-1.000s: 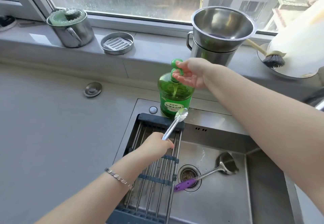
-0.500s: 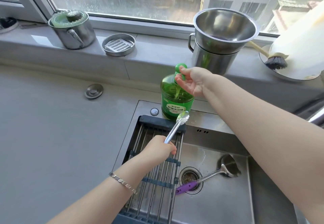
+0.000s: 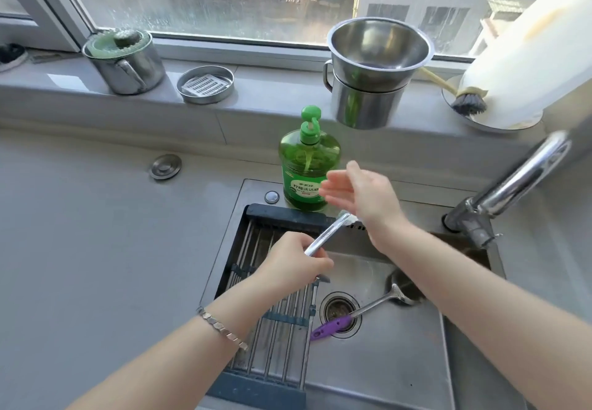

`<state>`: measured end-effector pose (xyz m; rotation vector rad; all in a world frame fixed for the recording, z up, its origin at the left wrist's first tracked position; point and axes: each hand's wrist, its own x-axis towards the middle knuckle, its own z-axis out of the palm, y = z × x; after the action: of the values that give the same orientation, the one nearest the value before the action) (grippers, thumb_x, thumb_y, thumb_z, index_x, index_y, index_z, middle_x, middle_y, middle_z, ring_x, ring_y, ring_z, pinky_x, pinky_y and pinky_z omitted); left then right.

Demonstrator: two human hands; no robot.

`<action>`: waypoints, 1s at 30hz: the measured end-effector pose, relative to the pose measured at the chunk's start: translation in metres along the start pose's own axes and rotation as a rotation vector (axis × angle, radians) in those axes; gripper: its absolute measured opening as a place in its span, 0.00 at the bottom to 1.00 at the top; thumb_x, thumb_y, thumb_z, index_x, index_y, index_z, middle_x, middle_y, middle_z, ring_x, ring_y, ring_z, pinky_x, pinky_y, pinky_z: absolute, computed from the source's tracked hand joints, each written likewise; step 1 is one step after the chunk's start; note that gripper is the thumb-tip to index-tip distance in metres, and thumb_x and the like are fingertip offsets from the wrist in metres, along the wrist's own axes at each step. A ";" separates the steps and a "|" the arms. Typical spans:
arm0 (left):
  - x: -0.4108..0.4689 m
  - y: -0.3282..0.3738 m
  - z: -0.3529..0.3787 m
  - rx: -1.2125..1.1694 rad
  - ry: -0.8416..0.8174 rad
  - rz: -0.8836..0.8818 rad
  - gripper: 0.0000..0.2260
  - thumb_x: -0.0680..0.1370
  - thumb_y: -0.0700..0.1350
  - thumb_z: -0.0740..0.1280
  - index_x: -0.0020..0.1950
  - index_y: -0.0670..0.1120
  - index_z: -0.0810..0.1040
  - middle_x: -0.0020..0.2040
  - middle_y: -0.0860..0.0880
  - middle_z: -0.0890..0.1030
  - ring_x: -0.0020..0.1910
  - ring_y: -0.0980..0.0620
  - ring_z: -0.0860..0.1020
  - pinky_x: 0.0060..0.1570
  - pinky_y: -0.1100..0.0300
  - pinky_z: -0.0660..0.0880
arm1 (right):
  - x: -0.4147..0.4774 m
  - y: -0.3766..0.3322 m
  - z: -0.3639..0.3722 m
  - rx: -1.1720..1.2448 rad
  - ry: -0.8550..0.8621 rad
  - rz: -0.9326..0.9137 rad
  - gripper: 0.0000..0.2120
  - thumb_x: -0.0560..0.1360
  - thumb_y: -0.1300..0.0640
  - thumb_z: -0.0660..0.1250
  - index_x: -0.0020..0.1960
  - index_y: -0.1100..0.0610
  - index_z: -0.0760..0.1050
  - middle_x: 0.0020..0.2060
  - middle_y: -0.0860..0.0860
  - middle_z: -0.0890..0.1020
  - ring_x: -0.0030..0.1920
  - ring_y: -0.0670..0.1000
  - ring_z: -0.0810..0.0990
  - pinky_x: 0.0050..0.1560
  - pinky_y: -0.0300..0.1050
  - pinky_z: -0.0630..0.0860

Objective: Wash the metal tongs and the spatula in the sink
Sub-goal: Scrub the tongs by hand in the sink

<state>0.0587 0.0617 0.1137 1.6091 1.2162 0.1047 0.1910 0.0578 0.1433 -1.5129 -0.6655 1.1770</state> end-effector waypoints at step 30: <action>-0.050 0.006 0.071 0.096 -0.074 0.224 0.06 0.69 0.34 0.65 0.32 0.40 0.72 0.27 0.49 0.70 0.28 0.53 0.66 0.27 0.64 0.65 | -0.115 0.093 -0.076 -1.312 -0.247 -0.720 0.44 0.74 0.30 0.40 0.71 0.67 0.57 0.72 0.61 0.62 0.73 0.55 0.55 0.73 0.48 0.47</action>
<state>0.0812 -0.0224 0.1125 1.8141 0.9941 0.1291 0.2041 -0.0996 0.0903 -1.8171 -2.2035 0.2623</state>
